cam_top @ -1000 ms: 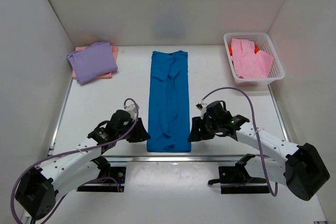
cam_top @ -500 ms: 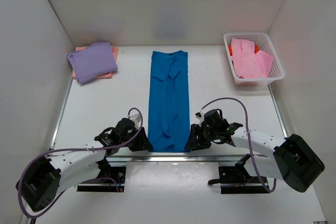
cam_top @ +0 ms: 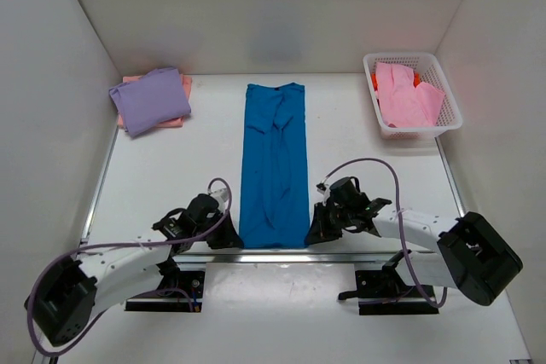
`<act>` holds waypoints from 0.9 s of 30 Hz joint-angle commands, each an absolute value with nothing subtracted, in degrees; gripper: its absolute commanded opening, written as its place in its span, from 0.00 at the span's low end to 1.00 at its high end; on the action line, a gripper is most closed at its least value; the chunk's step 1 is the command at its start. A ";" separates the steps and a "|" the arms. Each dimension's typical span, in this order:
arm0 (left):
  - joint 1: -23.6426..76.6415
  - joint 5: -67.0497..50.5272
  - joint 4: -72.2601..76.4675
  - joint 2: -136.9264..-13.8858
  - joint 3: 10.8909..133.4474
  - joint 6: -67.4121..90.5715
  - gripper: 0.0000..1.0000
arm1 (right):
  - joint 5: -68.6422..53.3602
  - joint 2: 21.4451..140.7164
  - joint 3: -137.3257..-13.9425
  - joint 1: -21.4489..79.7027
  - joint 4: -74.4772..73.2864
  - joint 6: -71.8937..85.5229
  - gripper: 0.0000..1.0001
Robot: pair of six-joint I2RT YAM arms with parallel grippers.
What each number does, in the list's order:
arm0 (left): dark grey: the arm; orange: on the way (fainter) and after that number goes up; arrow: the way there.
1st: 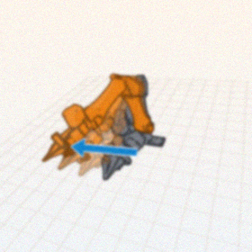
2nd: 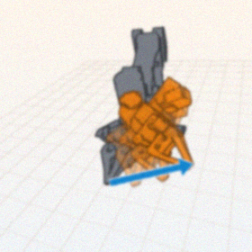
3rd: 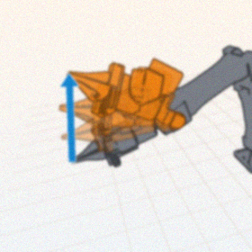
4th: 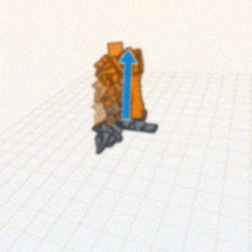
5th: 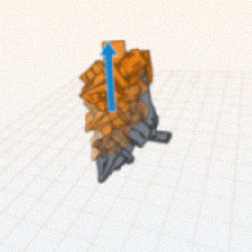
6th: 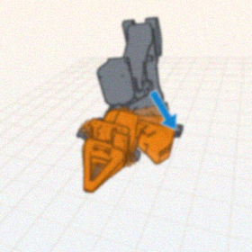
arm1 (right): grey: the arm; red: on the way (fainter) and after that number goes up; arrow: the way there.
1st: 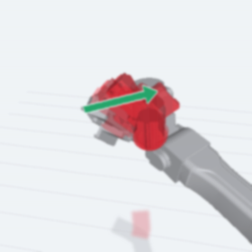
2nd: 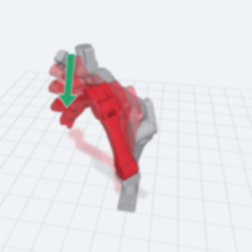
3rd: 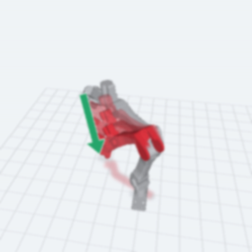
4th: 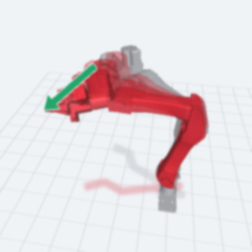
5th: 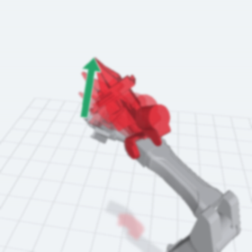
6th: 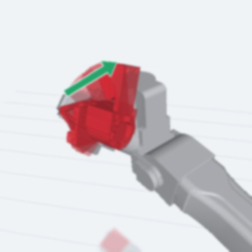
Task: Fold and stack the t-shirts
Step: Grab the bottom of the folded rectangular tshirt with both arms, then fold the folded rectangular tshirt in 1/3 of the way
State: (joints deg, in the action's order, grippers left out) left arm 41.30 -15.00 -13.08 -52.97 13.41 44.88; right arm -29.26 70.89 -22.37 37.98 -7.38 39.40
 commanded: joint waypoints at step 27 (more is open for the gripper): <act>17.33 -21.89 -17.50 -86.78 57.96 29.09 0.10 | -39.29 98.39 -73.50 16.36 -31.81 15.65 0.00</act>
State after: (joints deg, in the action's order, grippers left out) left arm 20.53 -22.52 -20.60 -77.21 50.33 32.86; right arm -39.48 90.02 -62.41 20.01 -28.62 22.06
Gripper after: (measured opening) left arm 0.094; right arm 0.020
